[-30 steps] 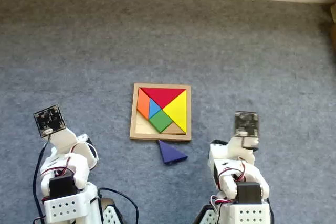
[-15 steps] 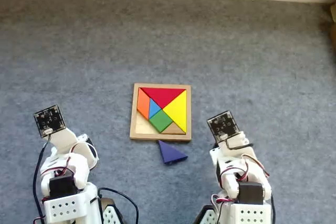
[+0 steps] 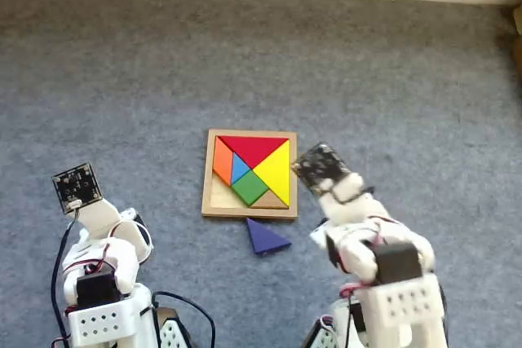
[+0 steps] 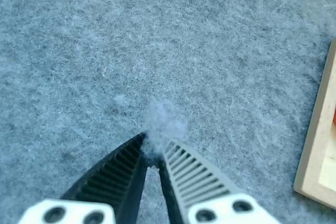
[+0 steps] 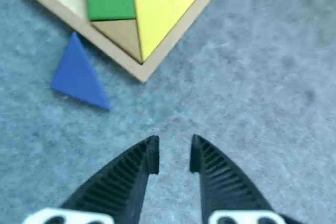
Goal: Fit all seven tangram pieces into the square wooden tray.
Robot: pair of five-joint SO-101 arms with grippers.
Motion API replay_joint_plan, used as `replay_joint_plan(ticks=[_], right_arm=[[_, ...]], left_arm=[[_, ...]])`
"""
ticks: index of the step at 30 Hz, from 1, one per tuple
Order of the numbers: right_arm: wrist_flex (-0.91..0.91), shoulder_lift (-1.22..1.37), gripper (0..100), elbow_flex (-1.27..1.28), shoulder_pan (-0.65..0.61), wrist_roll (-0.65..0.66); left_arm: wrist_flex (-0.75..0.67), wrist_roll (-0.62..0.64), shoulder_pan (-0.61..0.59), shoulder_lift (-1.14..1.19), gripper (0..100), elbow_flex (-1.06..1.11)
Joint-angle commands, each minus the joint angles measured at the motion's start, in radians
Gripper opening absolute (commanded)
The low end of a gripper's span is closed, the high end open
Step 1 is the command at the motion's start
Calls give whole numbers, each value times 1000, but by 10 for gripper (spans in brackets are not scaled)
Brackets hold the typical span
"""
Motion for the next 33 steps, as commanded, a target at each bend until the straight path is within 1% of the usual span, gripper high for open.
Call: replay_joint_plan(ticks=[1,3,5,8,11,20,33], right_arm=[[-39,97,243,-65,-128,-94],[-74,137,277,-65,-202,-144],[-108,183,279,-65,-285,-176],[-171,272,279,-64,-398,-187],[-249,369,279,-67,-453,-187],[-409,604,279,-65,-501,-187],[-490,789,279,-71,-550,-187]], left_arm=[[-8,8,-13,-24,6,21],[-8,8,-13,-24,6,21],[-8,8,-13,-24,6,21],[-8,8,-13,-24,6,21],[-8,8,-13,-24,6,21],[-8,8,-13,-24,6,21],[-8,8,-13,-24,6,21]])
